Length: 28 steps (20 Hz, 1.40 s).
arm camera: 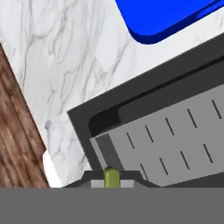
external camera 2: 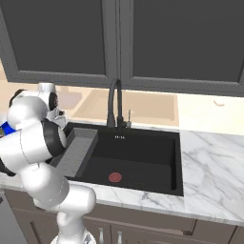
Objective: Pick up all produce items and place them in the sink. Turn on the sink faucet to wash them. Then turn the sink off and put them in the tray.
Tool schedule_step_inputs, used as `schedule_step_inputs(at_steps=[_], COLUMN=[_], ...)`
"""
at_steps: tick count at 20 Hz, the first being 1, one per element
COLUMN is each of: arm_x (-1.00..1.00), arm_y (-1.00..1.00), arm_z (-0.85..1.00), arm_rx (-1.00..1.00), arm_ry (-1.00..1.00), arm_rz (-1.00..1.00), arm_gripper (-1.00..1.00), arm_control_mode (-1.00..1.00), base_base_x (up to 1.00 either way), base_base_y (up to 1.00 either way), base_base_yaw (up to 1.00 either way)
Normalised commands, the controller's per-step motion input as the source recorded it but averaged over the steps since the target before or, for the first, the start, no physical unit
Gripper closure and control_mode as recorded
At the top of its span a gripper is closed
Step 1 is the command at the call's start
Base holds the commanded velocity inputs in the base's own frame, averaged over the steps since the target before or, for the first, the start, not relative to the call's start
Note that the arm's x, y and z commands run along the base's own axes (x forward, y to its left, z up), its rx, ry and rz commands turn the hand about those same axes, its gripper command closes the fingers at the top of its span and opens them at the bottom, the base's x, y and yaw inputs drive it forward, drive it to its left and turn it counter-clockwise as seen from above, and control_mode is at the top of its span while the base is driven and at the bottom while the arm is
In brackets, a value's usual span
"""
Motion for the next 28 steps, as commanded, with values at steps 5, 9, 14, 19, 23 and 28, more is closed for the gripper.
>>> schedule_step_inputs(at_steps=[5, 9, 14, 19, 23, 28], arm_x=[0.36, 0.28, 0.15, 0.03, 0.05, 0.16], arm_y=[0.39, 0.39, 0.38, 0.39, 0.33, 0.21], arm_z=[0.00, 0.00, -0.05, -0.10, -0.05, -0.06], arm_rx=[0.09, 0.07, 0.02, 0.00, 0.00, 0.00], arm_ry=[0.01, 0.00, -0.02, -0.11, -0.09, -0.03], arm_rz=[0.00, 0.00, 0.00, 0.00, 0.00, 0.00], arm_gripper=[1.00, 1.00, 1.00, 1.00, 1.00, 1.00], arm_control_mode=[-1.00, -1.00, -1.00, -1.00, -1.00, -1.00], base_base_x=[0.00, 0.00, 0.00, 0.00, 0.00, 0.00], base_base_y=[0.00, 0.00, 0.00, 0.00, 0.00, 0.00], base_base_yaw=[0.00, 0.00, 0.00, 0.00, 0.00, 0.00])
